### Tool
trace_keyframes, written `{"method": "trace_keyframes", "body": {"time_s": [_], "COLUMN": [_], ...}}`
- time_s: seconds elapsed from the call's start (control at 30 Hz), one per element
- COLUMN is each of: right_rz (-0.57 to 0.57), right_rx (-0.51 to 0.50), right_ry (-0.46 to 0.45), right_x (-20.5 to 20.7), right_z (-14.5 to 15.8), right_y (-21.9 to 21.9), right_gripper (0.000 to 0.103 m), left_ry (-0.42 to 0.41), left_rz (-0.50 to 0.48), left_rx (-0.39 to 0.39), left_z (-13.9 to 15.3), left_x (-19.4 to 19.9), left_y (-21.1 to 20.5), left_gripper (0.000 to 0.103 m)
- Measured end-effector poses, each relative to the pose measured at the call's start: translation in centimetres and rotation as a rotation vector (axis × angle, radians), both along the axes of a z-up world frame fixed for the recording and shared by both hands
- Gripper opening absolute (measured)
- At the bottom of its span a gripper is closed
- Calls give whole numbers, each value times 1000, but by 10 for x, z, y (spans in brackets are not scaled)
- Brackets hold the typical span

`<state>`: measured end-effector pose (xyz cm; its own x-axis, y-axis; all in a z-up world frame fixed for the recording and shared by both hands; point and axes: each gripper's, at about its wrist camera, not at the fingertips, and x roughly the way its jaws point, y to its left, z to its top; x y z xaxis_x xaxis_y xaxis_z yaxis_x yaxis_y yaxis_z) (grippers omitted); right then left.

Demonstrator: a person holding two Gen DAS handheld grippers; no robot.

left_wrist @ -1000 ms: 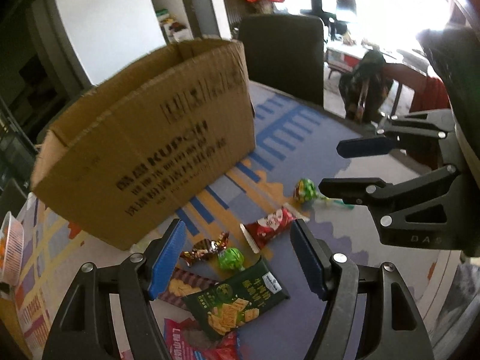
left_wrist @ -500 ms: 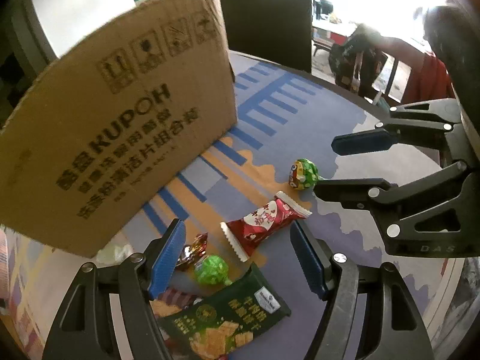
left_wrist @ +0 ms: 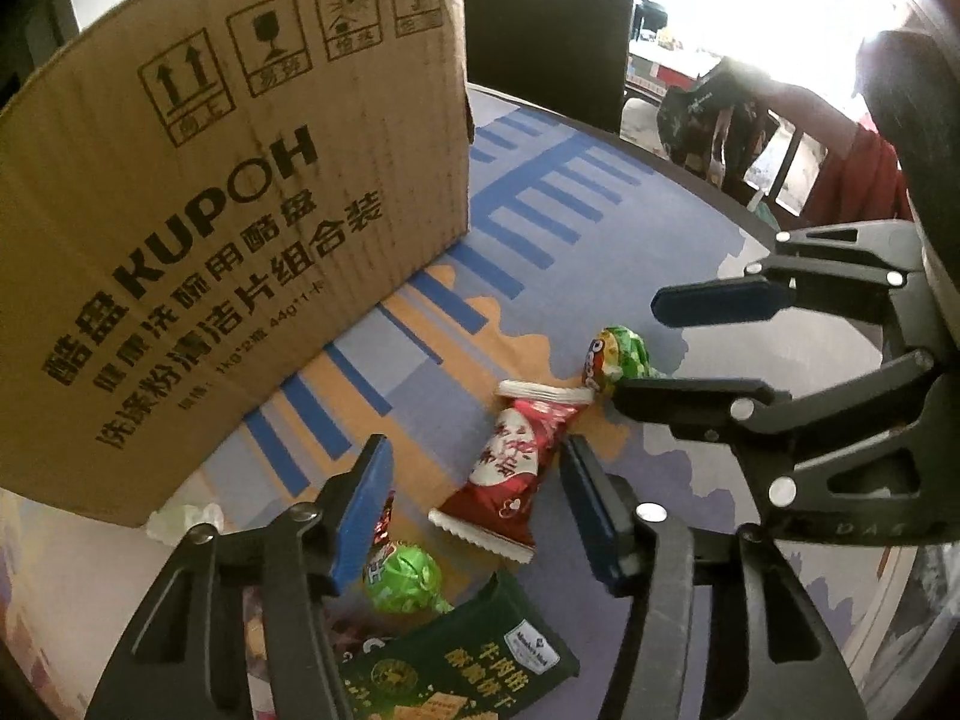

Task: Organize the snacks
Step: 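Grasp the red candy with left gripper while right grasps green lollipop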

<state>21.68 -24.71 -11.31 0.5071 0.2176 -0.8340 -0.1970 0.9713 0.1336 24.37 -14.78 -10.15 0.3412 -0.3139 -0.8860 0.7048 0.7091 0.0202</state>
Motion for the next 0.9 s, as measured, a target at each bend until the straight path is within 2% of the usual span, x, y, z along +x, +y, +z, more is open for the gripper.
{"method": "trace_keyframes", "body": {"time_s": [0.23, 0.3, 0.33, 0.5, 0.7, 0.9], "right_rz": [15, 17, 17, 11, 2, -7], "right_rx": [19, 22, 26, 40, 48, 52], "right_ry": [10, 11, 13, 19, 19, -18], "right_x": [6, 8, 9, 10, 9, 0], "right_z": [-3, -4, -4, -6, -4, 12], "right_y": [3, 4, 4, 6, 6, 6], "right_gripper": [37, 36, 34, 26, 26, 26], "left_ry": [47, 60, 70, 96, 90, 53], "left_rz": [29, 52, 64, 128, 196, 253], "left_rx": [-47, -62, -74, -117, -157, -200], "left_z": [-3, -3, -3, -2, 8, 30], "left_x": [5, 7, 8, 10, 6, -5], "left_y": [2, 5, 7, 15, 28, 47], "left_gripper": [35, 24, 23, 22, 22, 22]}}
